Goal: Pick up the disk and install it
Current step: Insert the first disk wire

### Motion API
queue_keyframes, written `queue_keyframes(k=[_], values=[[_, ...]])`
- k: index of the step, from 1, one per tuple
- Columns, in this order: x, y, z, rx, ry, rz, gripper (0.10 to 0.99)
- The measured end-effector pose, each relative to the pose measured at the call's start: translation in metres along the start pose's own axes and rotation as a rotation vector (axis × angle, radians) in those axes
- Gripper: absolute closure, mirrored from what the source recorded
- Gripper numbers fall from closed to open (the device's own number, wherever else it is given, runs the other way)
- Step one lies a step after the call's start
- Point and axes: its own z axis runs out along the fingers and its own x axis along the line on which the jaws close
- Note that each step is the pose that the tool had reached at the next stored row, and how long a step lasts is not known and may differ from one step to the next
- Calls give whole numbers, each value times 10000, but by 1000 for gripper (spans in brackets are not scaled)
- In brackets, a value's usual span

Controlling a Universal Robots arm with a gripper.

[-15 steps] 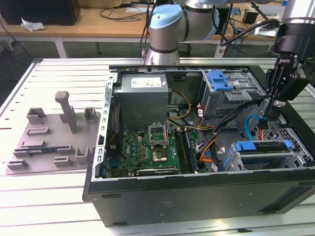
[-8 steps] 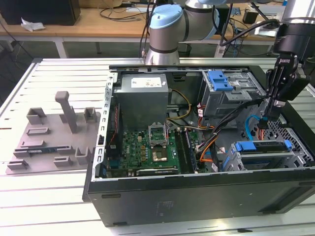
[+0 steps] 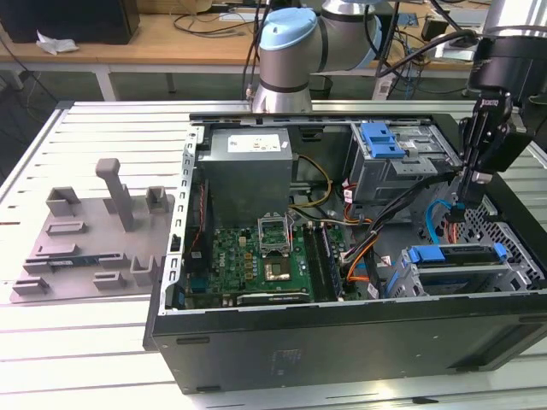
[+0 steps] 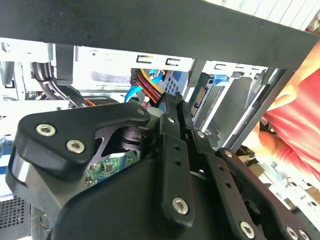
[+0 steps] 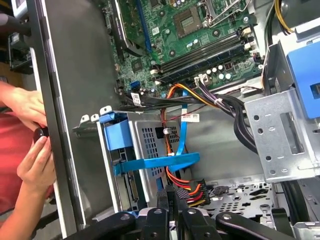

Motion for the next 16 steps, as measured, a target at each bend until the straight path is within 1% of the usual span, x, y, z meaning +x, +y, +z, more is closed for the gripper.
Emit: queue_keyframes(k=[1,2,3,4,8,9,12,13,14,16], values=[[4,6,0,32,-28,17,918],[54,55,-8,200,-256,95,918],[132,101,28,255,-585,36,918],[188,91,59,351,-1083,41,918],[189,91,59,351,-1083,41,918],[197,91,62,350,-1093,42,918],[233,86,73,348,-1234,43,918],[258,83,73,358,-1323,51,918],[274,80,75,369,-1387,57,918],[297,76,77,392,-1481,69,918]])
